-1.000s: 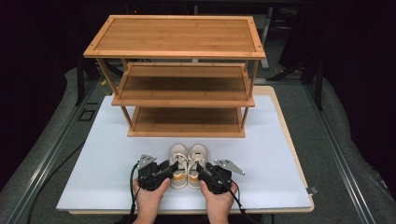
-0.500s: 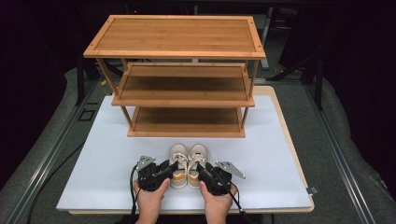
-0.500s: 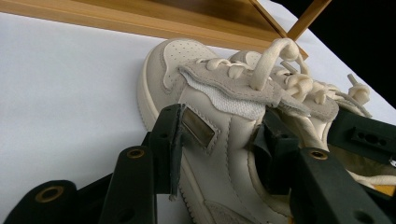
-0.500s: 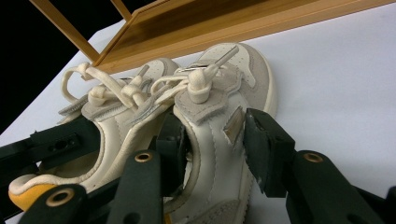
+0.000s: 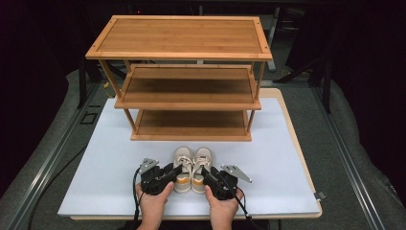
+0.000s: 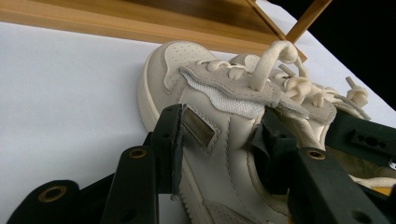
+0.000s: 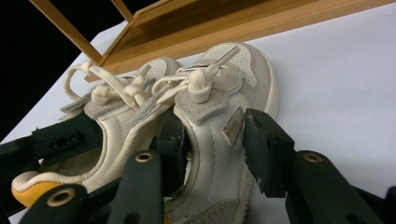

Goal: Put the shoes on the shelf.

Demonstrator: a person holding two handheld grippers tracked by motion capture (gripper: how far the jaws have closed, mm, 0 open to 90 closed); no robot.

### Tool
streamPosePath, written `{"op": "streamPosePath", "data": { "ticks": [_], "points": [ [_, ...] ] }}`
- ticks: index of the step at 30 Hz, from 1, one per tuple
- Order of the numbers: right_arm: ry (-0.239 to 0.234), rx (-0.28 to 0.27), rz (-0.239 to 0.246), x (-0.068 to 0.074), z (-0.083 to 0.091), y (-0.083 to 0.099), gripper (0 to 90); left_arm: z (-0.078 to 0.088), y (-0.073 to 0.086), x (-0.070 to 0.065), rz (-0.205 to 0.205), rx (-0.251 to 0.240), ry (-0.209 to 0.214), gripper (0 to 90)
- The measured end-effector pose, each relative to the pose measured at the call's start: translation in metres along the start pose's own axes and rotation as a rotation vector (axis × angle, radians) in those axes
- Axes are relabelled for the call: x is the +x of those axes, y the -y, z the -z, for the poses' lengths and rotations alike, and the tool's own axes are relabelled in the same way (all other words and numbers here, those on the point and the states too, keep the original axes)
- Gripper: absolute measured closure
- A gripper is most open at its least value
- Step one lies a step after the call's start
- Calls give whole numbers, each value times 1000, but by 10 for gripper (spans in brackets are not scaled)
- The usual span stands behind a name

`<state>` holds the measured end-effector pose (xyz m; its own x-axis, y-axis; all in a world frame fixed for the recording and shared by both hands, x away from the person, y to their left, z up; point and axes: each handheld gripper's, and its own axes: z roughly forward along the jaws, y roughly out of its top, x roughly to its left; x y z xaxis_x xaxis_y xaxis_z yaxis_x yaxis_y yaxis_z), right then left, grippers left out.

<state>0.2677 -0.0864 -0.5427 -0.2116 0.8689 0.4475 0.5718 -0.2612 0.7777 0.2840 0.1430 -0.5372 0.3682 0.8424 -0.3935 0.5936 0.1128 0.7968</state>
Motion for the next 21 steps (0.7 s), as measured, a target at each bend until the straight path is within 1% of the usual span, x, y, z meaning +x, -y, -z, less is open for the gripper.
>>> {"op": "streamPosePath", "data": {
  "ticks": [1, 2, 3, 4, 5, 6, 7, 8, 9, 11, 12, 13, 14, 15, 16, 17, 18, 19, 21],
  "points": [
    [20, 9, 2, 1, 1, -1, 604, 1, -1, 0, -1, -1, 1, 578],
    [-5, 17, 3, 1, 2, -2, 604, 1, -2, 0, -4, -2, 2, 578],
    [2, -4, 1, 2, 1, -3, 604, 1, -3, 0, -6, -1, 2, 578],
    [-5, 12, 5, 2, 3, -4, 604, 2, -4, -1, -11, -1, 3, 579],
    [-2, -15, 3, 3, 1, -4, 603, 3, -5, -1, -10, -4, 4, 579],
    [-5, -14, 2, 3, 2, -5, 603, 3, -6, -1, -6, -5, 7, 579],
    [-7, 1, 6, 4, 4, -6, 603, 4, -7, -1, -10, -6, 6, 579],
    [-8, -21, 5, 5, 3, -7, 603, 5, -8, -1, -10, -8, 8, 580],
    [-10, -22, 10, 6, 4, -8, 603, 6, -9, -1, -9, -11, 10, 579],
    [-8, 9, 25, 8, 7, -12, 602, 7, -12, -2, -9, -16, 13, 580],
    [-9, -33, 19, 9, 5, -13, 602, 8, -13, -2, -8, -18, 14, 580],
    [3, -24, 22, 11, 6, -15, 602, 9, -15, -2, -7, -21, 14, 580],
    [-16, -11, 26, 11, 8, -17, 602, 10, -17, -2, -8, -22, 15, 580],
    [-5, -15, 25, 13, 8, -19, 602, 11, -19, -2, -7, -25, 17, 580],
    [0, -31, 28, 15, 8, -21, 602, 12, -21, -3, -10, -26, 18, 580],
    [-16, -14, 33, 15, 10, -22, 602, 14, -24, -3, -10, -28, 18, 580],
    [-17, -17, 32, 16, 11, -25, 602, 15, -25, -4, -8, -30, 20, 579],
    [-7, -32, 25, 18, 11, -26, 602, 17, -28, -5, -10, -32, 21, 580],
    [-14, -36, 28, 21, 13, -30, 602, 20, -33, -7, -17, -34, 20, 580]
  ]
}}
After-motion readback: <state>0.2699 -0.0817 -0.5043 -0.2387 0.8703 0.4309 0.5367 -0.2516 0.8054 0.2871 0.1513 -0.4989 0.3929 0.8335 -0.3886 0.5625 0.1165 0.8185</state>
